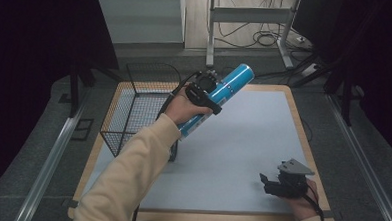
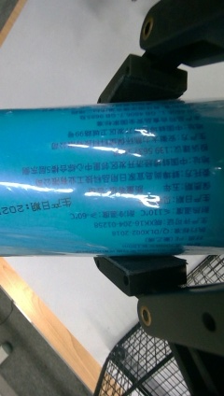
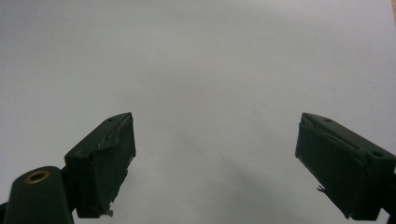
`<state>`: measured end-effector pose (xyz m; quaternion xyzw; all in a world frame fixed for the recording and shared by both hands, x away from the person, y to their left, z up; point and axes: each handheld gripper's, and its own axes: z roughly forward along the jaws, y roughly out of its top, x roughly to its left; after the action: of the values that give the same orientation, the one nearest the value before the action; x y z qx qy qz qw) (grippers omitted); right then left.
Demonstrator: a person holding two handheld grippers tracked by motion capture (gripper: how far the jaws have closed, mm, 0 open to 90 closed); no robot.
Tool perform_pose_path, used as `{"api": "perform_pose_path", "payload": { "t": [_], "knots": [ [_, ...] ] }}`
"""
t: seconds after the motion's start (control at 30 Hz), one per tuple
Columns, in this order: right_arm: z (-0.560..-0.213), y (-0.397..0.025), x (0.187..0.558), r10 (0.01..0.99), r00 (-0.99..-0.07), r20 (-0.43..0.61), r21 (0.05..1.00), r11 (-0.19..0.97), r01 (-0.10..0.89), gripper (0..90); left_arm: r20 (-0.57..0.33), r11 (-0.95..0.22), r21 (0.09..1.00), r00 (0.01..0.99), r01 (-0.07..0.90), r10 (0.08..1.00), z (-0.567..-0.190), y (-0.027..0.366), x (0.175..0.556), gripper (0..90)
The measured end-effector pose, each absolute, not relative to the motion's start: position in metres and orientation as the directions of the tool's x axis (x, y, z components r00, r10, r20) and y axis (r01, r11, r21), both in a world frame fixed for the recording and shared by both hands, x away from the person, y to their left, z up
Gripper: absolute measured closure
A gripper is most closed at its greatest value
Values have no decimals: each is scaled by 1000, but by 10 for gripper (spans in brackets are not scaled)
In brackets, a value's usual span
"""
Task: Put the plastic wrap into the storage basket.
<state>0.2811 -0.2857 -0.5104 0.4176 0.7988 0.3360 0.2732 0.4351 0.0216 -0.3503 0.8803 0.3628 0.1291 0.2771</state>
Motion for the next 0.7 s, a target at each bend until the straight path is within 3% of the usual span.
{"api": "perform_pose_path", "payload": {
  "t": [0.7],
  "knots": [
    [-510, -287, 281, 856, -492, -158, 767, 420, 485, 124, 48, -535, 620, 652, 574, 756, -331, 50, 452, 317]
  ]
}}
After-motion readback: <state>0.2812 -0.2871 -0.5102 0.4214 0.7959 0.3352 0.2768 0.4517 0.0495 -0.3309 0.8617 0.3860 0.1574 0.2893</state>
